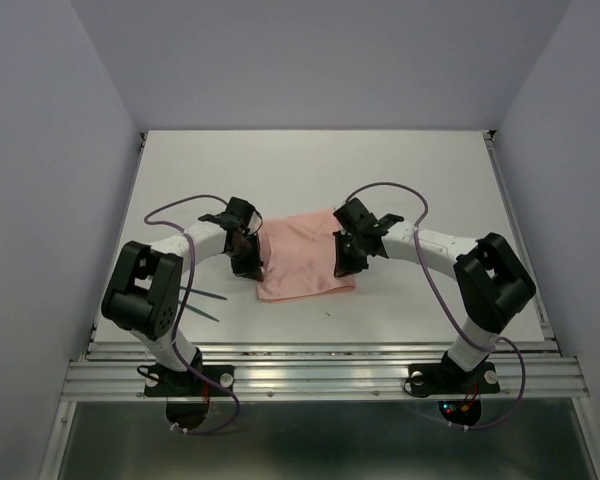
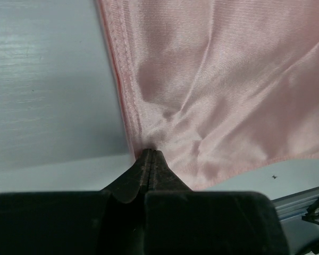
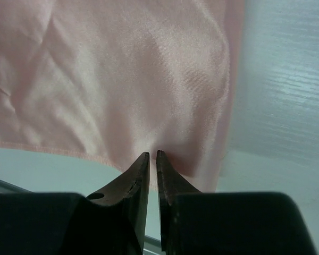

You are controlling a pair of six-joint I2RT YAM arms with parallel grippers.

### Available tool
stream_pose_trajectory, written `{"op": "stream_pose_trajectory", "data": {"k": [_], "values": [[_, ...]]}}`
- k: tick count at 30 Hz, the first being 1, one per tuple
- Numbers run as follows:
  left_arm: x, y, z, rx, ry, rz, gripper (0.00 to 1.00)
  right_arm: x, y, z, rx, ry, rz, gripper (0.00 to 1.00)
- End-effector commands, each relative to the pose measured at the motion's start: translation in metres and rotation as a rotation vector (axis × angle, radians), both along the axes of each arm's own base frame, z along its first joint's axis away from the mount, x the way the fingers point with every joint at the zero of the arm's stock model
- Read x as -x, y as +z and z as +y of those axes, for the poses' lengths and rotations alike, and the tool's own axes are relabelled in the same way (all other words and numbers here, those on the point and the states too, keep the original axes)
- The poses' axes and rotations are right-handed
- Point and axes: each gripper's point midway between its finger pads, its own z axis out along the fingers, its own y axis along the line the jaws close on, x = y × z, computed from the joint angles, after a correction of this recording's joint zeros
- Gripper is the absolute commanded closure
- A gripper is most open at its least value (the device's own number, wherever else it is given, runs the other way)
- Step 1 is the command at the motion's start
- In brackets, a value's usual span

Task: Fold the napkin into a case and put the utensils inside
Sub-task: Fold the rectangle-folded napkin at the center of the board, then smooth out the square-folded napkin at the center of the board.

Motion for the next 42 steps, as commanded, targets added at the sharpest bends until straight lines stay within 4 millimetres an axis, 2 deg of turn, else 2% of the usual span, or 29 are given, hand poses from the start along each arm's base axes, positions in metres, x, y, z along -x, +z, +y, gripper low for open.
{"op": "stream_pose_trajectory", "data": {"k": [1, 4, 7, 11, 13, 16, 18, 20, 21, 22, 25, 26, 28, 29, 30, 32, 33, 34, 36, 37, 40, 41, 42], "values": [[0.007, -0.004, 0.010, -0.052, -0.023, 0.027, 1.00, 0.009, -0.014, -0.005, 0.039, 0.023, 0.028, 0.84], [0.006, 0.003, 0.011, -0.062, -0.044, 0.024, 1.00, 0.009, -0.015, -0.008, 0.055, 0.016, 0.023, 0.84], [-0.008, 0.022, 0.010, -0.055, -0.058, -0.017, 1.00, 0.006, -0.013, -0.016, 0.095, 0.008, 0.003, 0.84], [-0.044, 0.061, -0.003, 0.020, -0.052, -0.116, 1.00, -0.002, -0.015, -0.029, 0.178, 0.008, -0.034, 0.84], [-0.067, 0.077, -0.009, 0.055, -0.028, -0.167, 1.00, 0.000, -0.025, -0.035, 0.209, 0.014, -0.019, 0.85], [-0.094, 0.089, -0.021, 0.092, -0.013, -0.211, 1.00, 0.007, -0.040, -0.040, 0.230, 0.015, 0.011, 0.89], [-0.108, 0.092, -0.025, 0.097, 0.007, -0.229, 1.00, 0.004, -0.036, -0.040, 0.232, 0.009, -0.007, 0.89], [-0.121, 0.089, -0.028, 0.095, 0.020, -0.236, 1.00, -0.010, -0.012, -0.036, 0.204, -0.013, -0.087, 0.89], [-0.126, 0.080, -0.028, 0.083, 0.025, -0.225, 1.00, -0.016, -0.002, -0.034, 0.194, -0.022, -0.119, 0.85], [-0.132, 0.080, -0.030, 0.083, 0.028, -0.231, 1.00, -0.029, 0.017, -0.031, 0.178, -0.043, -0.181, 0.82], [-0.146, 0.069, -0.030, 0.065, 0.040, -0.232, 1.00, -0.056, 0.040, -0.025, 0.162, -0.076, -0.265, 0.78], [-0.149, 0.067, -0.031, 0.061, 0.040, -0.234, 1.00, -0.073, 0.048, -0.023, 0.143, -0.096, -0.282, 0.77], [-0.155, 0.057, -0.028, 0.029, 0.046, -0.225, 1.00, -0.093, 0.055, -0.017, 0.119, -0.112, -0.304, 0.77], [-0.159, 0.058, -0.027, 0.023, 0.049, -0.234, 1.00, -0.109, 0.066, -0.013, 0.088, -0.123, -0.329, 0.77], [-0.160, 0.056, -0.026, 0.015, 0.050, -0.235, 1.00, -0.118, 0.057, -0.010, 0.085, -0.126, -0.314, 0.77], [-0.165, 0.052, -0.025, 0.009, 0.059, -0.235, 1.00, -0.132, 0.057, 0.003, 0.046, -0.113, -0.311, 0.77], [-0.166, 0.051, -0.025, 0.009, 0.059, -0.237, 1.00, -0.148, 0.068, 0.007, 0.020, -0.127, -0.338, 0.77], [-0.167, 0.051, -0.026, 0.010, 0.059, -0.240, 1.00, -0.157, 0.055, 0.008, 0.029, -0.130, -0.318, 0.77], [-0.168, 0.046, -0.025, 0.006, 0.058, -0.233, 1.00, -0.170, 0.052, 0.014, 0.007, -0.128, -0.310, 0.77], [-0.168, 0.044, -0.025, 0.004, 0.058, -0.231, 1.00, -0.184, 0.048, 0.017, -0.001, -0.134, -0.311, 0.77], [-0.168, 0.041, -0.026, 0.006, 0.056, -0.229, 1.00, -0.201, 0.044, 0.027, -0.041, -0.131, -0.298, 0.78], [-0.168, 0.039, -0.026, 0.005, 0.053, -0.225, 1.00, -0.204, 0.027, 0.026, -0.013, -0.137, -0.283, 0.77], [-0.168, 0.039, -0.025, 0.003, 0.049, -0.225, 1.00, -0.207, 0.021, 0.026, -0.002, -0.140, -0.283, 0.78]]}}
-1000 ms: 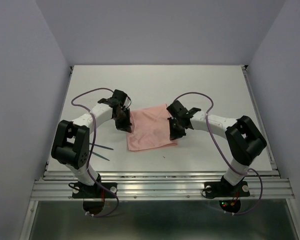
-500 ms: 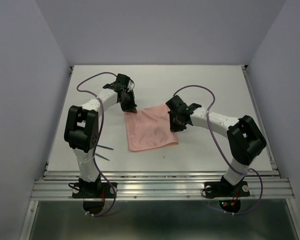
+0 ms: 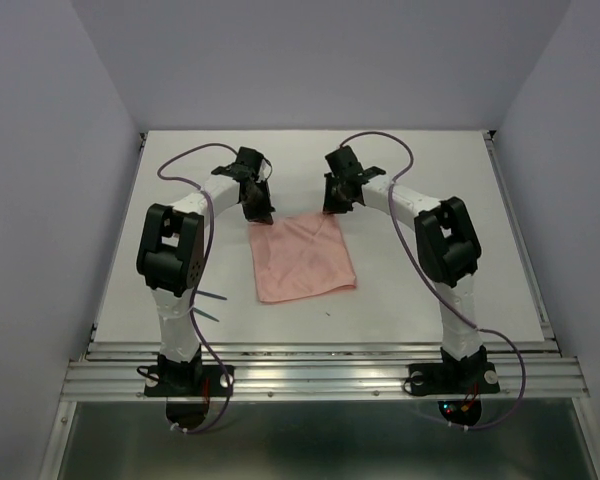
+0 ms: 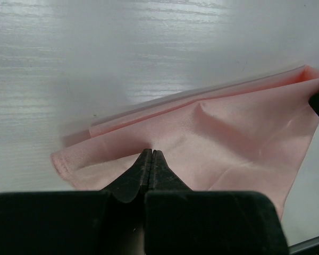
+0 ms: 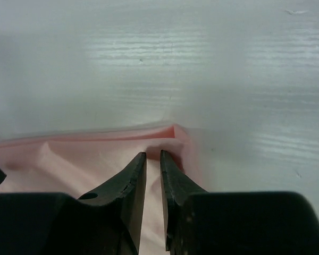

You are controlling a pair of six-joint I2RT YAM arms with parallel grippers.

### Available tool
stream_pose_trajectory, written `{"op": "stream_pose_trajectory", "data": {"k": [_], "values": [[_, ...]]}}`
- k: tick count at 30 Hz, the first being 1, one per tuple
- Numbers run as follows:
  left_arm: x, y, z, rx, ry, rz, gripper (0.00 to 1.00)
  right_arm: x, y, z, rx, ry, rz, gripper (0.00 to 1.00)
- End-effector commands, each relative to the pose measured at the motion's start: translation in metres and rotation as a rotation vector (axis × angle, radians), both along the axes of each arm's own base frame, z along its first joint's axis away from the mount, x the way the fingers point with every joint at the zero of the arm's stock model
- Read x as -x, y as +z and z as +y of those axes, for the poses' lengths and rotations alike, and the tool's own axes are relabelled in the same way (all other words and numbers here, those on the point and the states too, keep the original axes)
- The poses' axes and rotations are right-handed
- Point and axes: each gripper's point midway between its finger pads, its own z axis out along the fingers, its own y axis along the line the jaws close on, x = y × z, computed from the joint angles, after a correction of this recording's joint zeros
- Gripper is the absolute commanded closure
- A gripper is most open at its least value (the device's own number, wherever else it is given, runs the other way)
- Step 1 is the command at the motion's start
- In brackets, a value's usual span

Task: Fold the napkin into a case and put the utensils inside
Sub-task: Smooth out the square-folded napkin at the center of the board.

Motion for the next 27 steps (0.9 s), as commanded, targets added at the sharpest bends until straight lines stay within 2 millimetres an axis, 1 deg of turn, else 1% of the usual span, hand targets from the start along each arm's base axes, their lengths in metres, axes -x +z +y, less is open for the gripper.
{"op": "stream_pose_trajectory", "data": {"k": [1, 2, 3, 4, 6, 9, 12, 13, 14, 16, 17, 19, 20, 22, 23, 24, 26, 27], "values": [[-0.012, 0.005, 0.000, -0.006, -0.001, -0.034, 1.00, -0.024, -0.003, 0.006, -0.016, -0.002, -0.025, 0.78], [-0.013, 0.004, 0.001, -0.010, 0.001, -0.033, 1.00, -0.029, -0.016, -0.001, 0.000, -0.029, -0.010, 0.78], [-0.013, 0.003, 0.002, -0.017, 0.000, -0.030, 1.00, -0.028, -0.022, -0.002, 0.003, -0.038, 0.002, 0.78], [-0.011, 0.002, 0.004, -0.024, -0.001, -0.025, 1.00, -0.029, -0.028, -0.007, 0.001, -0.063, 0.018, 0.78], [-0.011, -0.001, 0.009, -0.037, 0.003, -0.025, 1.00, -0.026, -0.045, -0.017, 0.022, -0.093, 0.049, 0.78], [-0.005, -0.010, 0.016, -0.054, 0.013, -0.005, 1.00, -0.017, -0.059, -0.024, 0.046, -0.116, 0.079, 0.78], [-0.001, -0.020, 0.029, -0.094, 0.033, 0.014, 1.00, -0.010, -0.066, -0.031, 0.065, -0.133, 0.096, 0.78], [0.001, -0.022, 0.030, -0.099, 0.035, 0.019, 1.00, -0.011, -0.067, -0.036, 0.068, -0.146, 0.097, 0.78], [0.003, -0.025, 0.033, -0.103, 0.038, 0.026, 1.00, -0.010, -0.068, -0.038, 0.073, -0.152, 0.098, 0.78], [0.005, -0.026, 0.035, -0.100, 0.043, 0.029, 1.00, -0.006, -0.071, -0.041, 0.077, -0.155, 0.102, 0.78], [0.006, -0.027, 0.035, -0.099, 0.040, 0.031, 1.00, -0.007, -0.073, -0.047, 0.079, -0.167, 0.105, 0.78], [0.008, -0.027, 0.035, -0.098, 0.034, 0.035, 1.00, -0.004, -0.077, -0.049, 0.086, -0.169, 0.111, 0.78], [0.009, -0.027, 0.035, -0.098, 0.032, 0.035, 1.00, -0.005, -0.076, -0.053, 0.084, -0.177, 0.112, 0.78], [0.012, -0.025, 0.034, -0.088, 0.022, 0.039, 1.00, -0.005, -0.071, -0.051, 0.073, -0.165, 0.104, 0.78], [0.014, -0.024, 0.033, -0.085, 0.019, 0.041, 1.00, -0.005, -0.062, -0.045, 0.041, -0.145, 0.094, 0.78], [0.015, -0.018, 0.030, -0.062, 0.010, 0.034, 1.00, -0.009, -0.053, -0.040, 0.014, -0.121, 0.070, 0.78], [0.019, -0.013, 0.027, -0.040, -0.002, 0.030, 1.00, -0.006, -0.035, -0.023, -0.072, -0.046, 0.053, 0.78], [0.020, -0.009, 0.025, -0.028, -0.007, 0.024, 1.00, -0.005, -0.019, -0.019, -0.103, -0.026, 0.027, 0.77]]}}
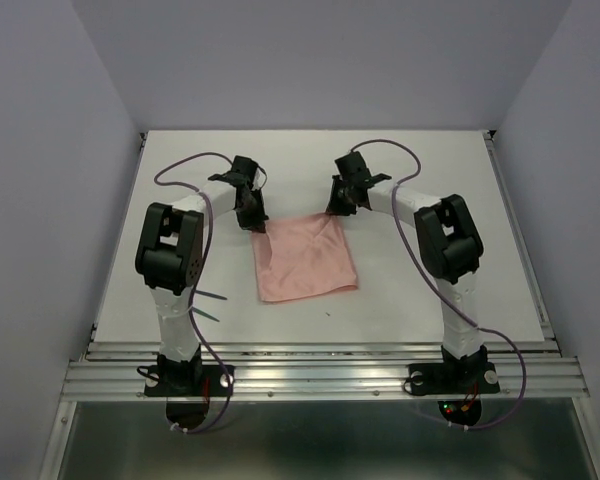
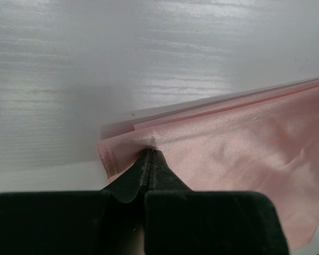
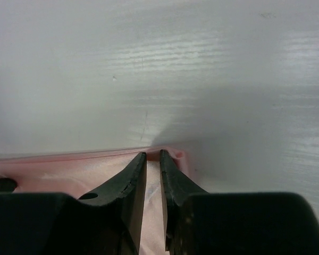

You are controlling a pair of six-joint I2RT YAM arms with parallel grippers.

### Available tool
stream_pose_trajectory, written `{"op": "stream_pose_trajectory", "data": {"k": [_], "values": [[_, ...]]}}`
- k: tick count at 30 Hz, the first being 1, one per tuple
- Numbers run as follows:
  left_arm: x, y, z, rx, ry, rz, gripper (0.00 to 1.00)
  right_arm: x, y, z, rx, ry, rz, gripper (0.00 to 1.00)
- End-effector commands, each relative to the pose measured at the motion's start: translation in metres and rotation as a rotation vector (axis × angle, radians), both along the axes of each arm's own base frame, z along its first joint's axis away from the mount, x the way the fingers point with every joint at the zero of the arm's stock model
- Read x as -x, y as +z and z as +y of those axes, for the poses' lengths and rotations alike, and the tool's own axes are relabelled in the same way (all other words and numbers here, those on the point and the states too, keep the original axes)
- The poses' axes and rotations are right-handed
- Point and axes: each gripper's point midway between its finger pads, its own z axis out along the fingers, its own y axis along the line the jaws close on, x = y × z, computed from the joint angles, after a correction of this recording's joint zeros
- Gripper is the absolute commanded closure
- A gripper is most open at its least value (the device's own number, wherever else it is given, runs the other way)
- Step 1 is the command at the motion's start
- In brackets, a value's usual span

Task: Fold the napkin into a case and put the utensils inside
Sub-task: Smooth out the square-folded napkin at the center of the board.

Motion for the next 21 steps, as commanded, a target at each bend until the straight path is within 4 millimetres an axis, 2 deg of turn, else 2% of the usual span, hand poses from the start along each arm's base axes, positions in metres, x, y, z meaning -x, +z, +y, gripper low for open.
{"op": "stream_pose_trajectory", "data": {"k": [1, 3, 4, 7, 10, 11, 13, 14, 16, 17, 19, 20, 21], "values": [[0.015, 0.028, -0.001, 0.043, -0.037, -0.022, 1.00, 0.014, 0.023, -0.002, -0.051, 0.077, -0.008, 0.77], [0.019, 0.035, -0.003, 0.059, -0.045, -0.029, 1.00, 0.016, 0.039, 0.003, -0.080, 0.100, -0.032, 0.77], [0.022, 0.043, -0.004, 0.073, -0.050, -0.039, 1.00, 0.017, 0.055, 0.003, -0.093, 0.104, -0.060, 0.76], [0.030, 0.053, -0.004, 0.087, -0.061, -0.046, 1.00, 0.028, 0.074, -0.002, -0.106, 0.113, -0.085, 0.76], [0.047, 0.049, -0.004, 0.094, -0.085, -0.014, 1.00, 0.045, 0.078, -0.007, -0.113, 0.123, -0.073, 0.76], [0.056, 0.046, -0.003, 0.092, -0.090, 0.002, 1.00, 0.061, 0.075, -0.009, -0.110, 0.132, -0.056, 0.76], [0.074, 0.041, -0.008, 0.095, -0.124, 0.037, 1.00, 0.080, 0.071, -0.010, -0.108, 0.151, -0.034, 0.76], [0.087, 0.037, -0.008, 0.094, -0.136, 0.059, 1.00, 0.099, 0.066, -0.012, -0.102, 0.168, -0.015, 0.76], [0.108, 0.033, -0.019, 0.118, -0.179, 0.099, 1.00, 0.120, 0.060, -0.012, -0.099, 0.190, 0.014, 0.76], [0.122, 0.028, -0.019, 0.120, -0.185, 0.125, 1.00, 0.141, 0.053, -0.012, -0.106, 0.221, 0.045, 0.76], [0.139, 0.026, -0.026, 0.131, -0.193, 0.153, 1.00, 0.162, 0.049, -0.007, -0.115, 0.285, 0.065, 0.75], [0.151, 0.019, -0.025, 0.129, -0.190, 0.184, 1.00, 0.181, 0.047, -0.002, -0.112, 0.351, 0.071, 0.74], [0.156, 0.017, -0.027, 0.135, -0.190, 0.198, 1.00, 0.188, 0.045, -0.002, -0.104, 0.371, 0.075, 0.74]]}}
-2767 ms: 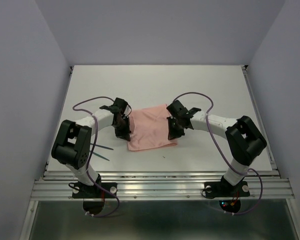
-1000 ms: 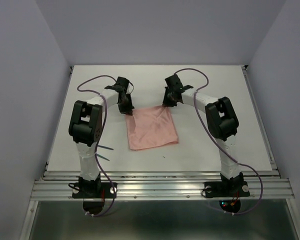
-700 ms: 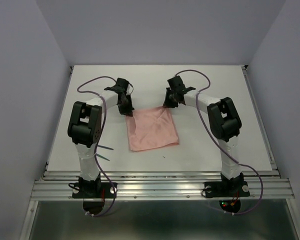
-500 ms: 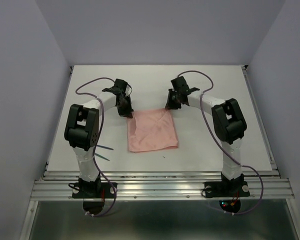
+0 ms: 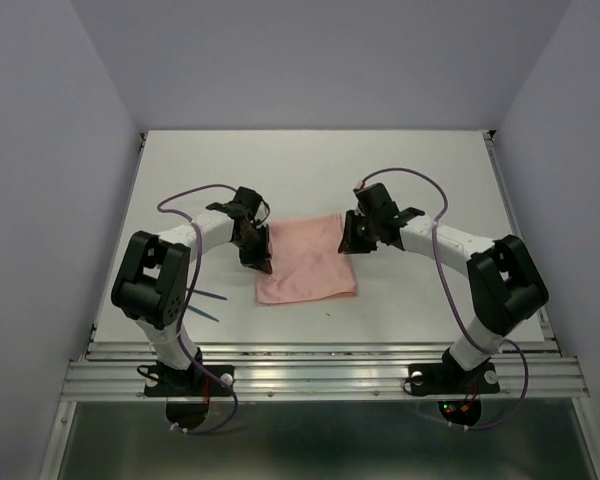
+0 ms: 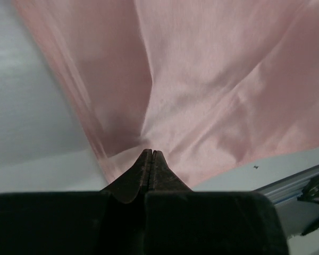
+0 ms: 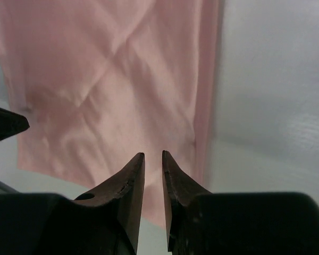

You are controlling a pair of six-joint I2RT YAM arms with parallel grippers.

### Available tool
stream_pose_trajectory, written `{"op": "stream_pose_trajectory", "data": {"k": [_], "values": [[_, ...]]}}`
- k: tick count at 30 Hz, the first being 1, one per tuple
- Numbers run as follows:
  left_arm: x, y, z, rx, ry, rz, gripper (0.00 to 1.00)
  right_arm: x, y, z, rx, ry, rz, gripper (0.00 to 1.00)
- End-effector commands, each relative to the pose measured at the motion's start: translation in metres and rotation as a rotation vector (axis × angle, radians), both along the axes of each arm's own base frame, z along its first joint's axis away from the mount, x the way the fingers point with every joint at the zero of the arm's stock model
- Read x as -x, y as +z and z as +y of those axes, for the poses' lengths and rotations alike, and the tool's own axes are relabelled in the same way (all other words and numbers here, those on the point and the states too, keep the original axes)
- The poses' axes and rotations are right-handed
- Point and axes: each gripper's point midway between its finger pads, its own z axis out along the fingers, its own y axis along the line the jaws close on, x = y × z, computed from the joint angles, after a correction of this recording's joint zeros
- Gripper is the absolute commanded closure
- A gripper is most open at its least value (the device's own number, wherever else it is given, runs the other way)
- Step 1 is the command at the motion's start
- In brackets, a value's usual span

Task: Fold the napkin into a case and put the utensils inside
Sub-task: Smooth out the square-folded napkin at the center of the board.

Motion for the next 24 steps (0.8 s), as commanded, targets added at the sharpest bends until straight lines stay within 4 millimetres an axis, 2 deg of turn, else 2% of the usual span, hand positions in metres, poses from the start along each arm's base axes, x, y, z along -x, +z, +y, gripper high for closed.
{"op": "stream_pose_trajectory", "data": {"k": [1, 3, 5, 8, 16, 19, 21, 24], "values": [[0.039, 0.006, -0.012, 0.049, -0.023, 0.073, 1.00, 0.046, -0.001, 0.015, -0.012, 0.169, 0.014, 0.75], [0.051, 0.000, -0.011, 0.038, -0.018, 0.102, 1.00, 0.054, -0.003, 0.015, -0.013, 0.194, 0.022, 0.74], [0.063, -0.007, -0.011, 0.028, -0.010, 0.133, 1.00, 0.063, -0.014, 0.011, -0.002, 0.201, 0.056, 0.75], [0.070, -0.014, -0.009, 0.020, 0.023, 0.164, 1.00, 0.074, -0.030, 0.007, 0.010, 0.214, 0.105, 0.75], [0.072, -0.017, -0.008, 0.010, 0.020, 0.168, 1.00, 0.099, -0.071, -0.013, 0.096, 0.220, 0.227, 0.75], [0.068, -0.018, -0.005, -0.017, 0.007, 0.161, 1.00, 0.102, -0.084, -0.023, 0.150, 0.163, 0.272, 0.76], [0.054, -0.009, -0.008, -0.020, 0.001, 0.123, 1.00, 0.100, -0.098, -0.033, 0.214, 0.077, 0.312, 0.78], [0.029, 0.013, -0.011, -0.029, -0.011, 0.047, 1.00, 0.102, -0.106, -0.036, 0.221, 0.007, 0.347, 0.79]]}}
